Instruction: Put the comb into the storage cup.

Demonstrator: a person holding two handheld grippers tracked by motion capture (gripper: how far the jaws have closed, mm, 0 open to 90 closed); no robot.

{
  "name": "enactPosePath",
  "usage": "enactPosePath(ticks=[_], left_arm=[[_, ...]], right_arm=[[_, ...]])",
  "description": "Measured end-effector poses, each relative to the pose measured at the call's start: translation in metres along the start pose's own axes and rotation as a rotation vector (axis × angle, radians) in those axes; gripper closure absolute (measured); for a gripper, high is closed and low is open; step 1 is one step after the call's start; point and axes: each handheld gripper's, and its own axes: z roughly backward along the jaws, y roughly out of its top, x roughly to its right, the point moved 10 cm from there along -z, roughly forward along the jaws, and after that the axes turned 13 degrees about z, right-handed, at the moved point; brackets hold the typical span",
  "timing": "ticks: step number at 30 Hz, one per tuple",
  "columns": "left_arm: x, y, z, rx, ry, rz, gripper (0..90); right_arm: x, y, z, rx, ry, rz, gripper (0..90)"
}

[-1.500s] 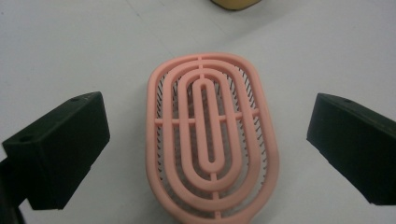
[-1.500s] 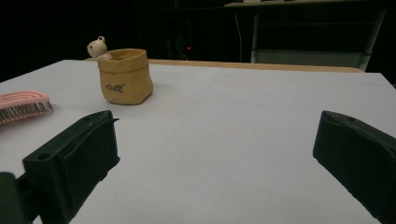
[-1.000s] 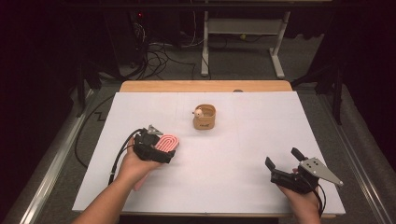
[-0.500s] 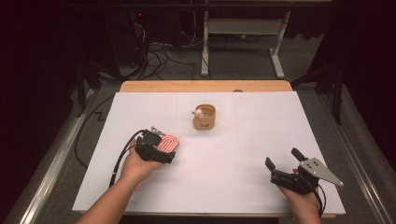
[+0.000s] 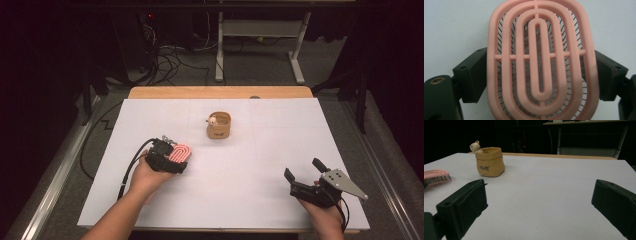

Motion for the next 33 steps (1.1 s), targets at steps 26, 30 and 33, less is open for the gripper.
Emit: enactPosePath(ticks=[26, 30, 33], left_arm=[[0.0016, -0.003, -0.0011, -0.029, 0.02, -0.049, 19.2], [0.004, -0.0029, -0.0007, -0.027, 0.047, -0.085, 19.4], [0.0055, -0.0015, 0.0009, -0.006, 0.063, -0.104, 19.5]], right_arm=[[0.0003, 0.0016, 0.0007, 0.004, -0.006, 0.006, 0.7], [0.0005, 0.0016, 0.0006, 0.004, -0.006, 0.006, 0.7], [0.0004, 0.0015, 0.0007, 0.004, -0.006, 0.005, 0.7]])
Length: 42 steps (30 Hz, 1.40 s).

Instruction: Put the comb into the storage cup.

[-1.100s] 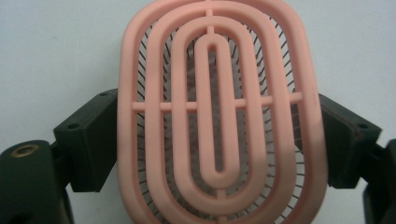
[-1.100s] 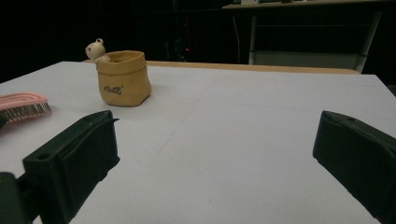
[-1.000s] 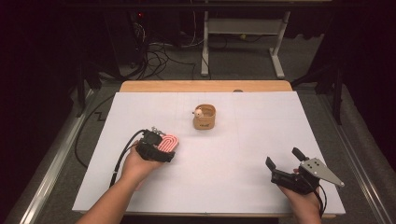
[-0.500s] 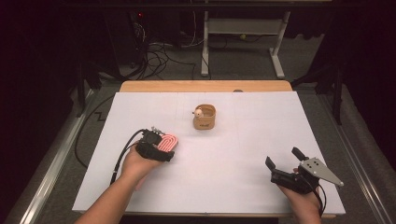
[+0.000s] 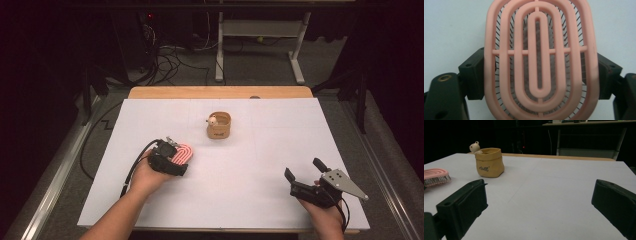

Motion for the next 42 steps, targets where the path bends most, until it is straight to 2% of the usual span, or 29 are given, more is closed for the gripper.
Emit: enactPosePath(ticks=[9, 18, 23, 25, 32, 37, 42], left_arm=[[0.003, 0.001, 0.006, 0.023, -0.014, -0.016, 19.7], [0.004, 0.01, 0.018, 0.126, -0.016, -0.009, 19.8], [0.008, 0.015, 0.023, 0.185, -0.031, -0.006, 19.8], [0.009, 0.016, 0.023, 0.203, -0.022, -0.01, 19.8], [0.015, 0.021, 0.03, 0.281, -0.047, -0.01, 19.8], [0.018, 0.023, 0.034, 0.31, -0.08, 0.007, 19.8], [0.017, 0.024, 0.038, 0.348, -0.121, 0.045, 19.8]], right_arm=[[0.0, -0.001, -0.001, -0.004, 0.002, -0.002, 0.7], [0.0, -0.001, 0.0, -0.001, -0.001, -0.003, 0.7], [0.0, -0.001, 0.0, -0.001, -0.001, -0.001, 0.7], [0.0, -0.001, 0.0, -0.003, -0.002, 0.0, 0.7], [-0.001, -0.002, -0.001, -0.006, 0.0, 0.003, 0.7], [-0.001, -0.002, 0.0, -0.006, 0.0, 0.002, 0.7], [-0.001, -0.002, -0.001, -0.006, 0.001, 0.01, 0.7]])
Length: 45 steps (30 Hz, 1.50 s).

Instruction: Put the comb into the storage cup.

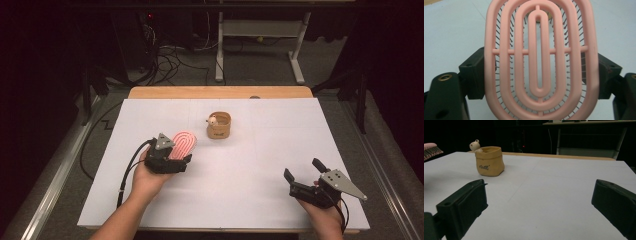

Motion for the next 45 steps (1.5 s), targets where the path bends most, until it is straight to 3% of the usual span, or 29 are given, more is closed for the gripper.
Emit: enactPosePath(ticks=[10, 16, 18, 21, 37, 45], left_arm=[[0.002, 0.008, 0.005, 0.081, -0.044, 0.036, 19.8], [0.005, 0.012, 0.011, 0.132, -0.052, 0.023, 19.8], [0.007, 0.015, 0.015, 0.169, -0.066, 0.026, 19.8], [0.009, 0.017, 0.017, 0.188, -0.083, 0.034, 19.8], [0.019, 0.023, 0.025, 0.3, -0.125, 0.008, 19.7], [0.03, 0.025, 0.033, 0.359, -0.143, -0.026, 19.8]], right_arm=[[0.0, 0.0, 0.0, -0.001, -0.003, -0.001, 0.7], [0.0, 0.001, 0.001, 0.003, -0.003, 0.002, 0.7], [-0.001, 0.001, 0.0, 0.002, 0.0, 0.008, 0.6], [-0.002, 0.001, 0.0, 0.0, 0.001, 0.01, 0.6], [-0.001, 0.001, 0.0, -0.002, 0.0, 0.01, 0.6], [-0.001, 0.0, -0.001, -0.006, 0.003, 0.009, 0.6]])
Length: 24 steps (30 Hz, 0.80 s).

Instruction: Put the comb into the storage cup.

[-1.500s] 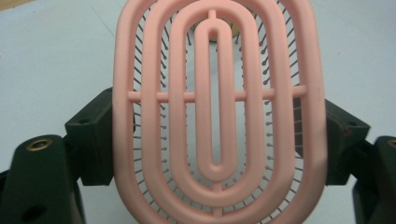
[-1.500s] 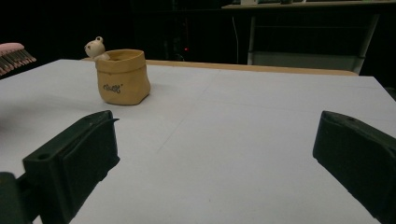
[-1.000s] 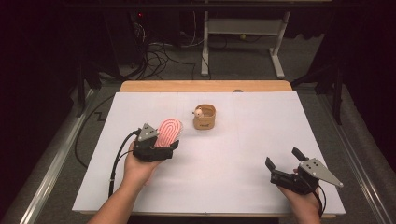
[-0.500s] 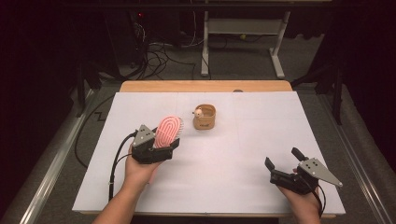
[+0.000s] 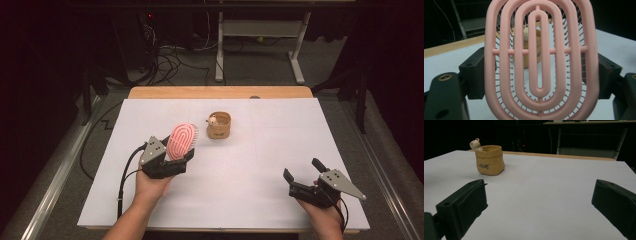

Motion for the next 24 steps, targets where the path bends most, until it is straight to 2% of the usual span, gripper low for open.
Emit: enactPosePath(ticks=[7, 14, 24], left_arm=[[0.013, -0.005, 0.001, 0.012, -0.026, -0.036, 19.7], [0.022, -0.005, 0.002, 0.024, -0.041, -0.048, 19.7], [0.027, 0.002, 0.003, 0.042, -0.051, -0.057, 19.8]], right_arm=[[-0.002, 0.001, 0.0, 0.003, 0.008, 0.001, 0.5], [-0.008, 0.002, -0.001, 0.001, 0.029, -0.001, 0.5], [-0.033, 0.02, -0.013, 0.007, 0.102, 0.023, 0.3]])
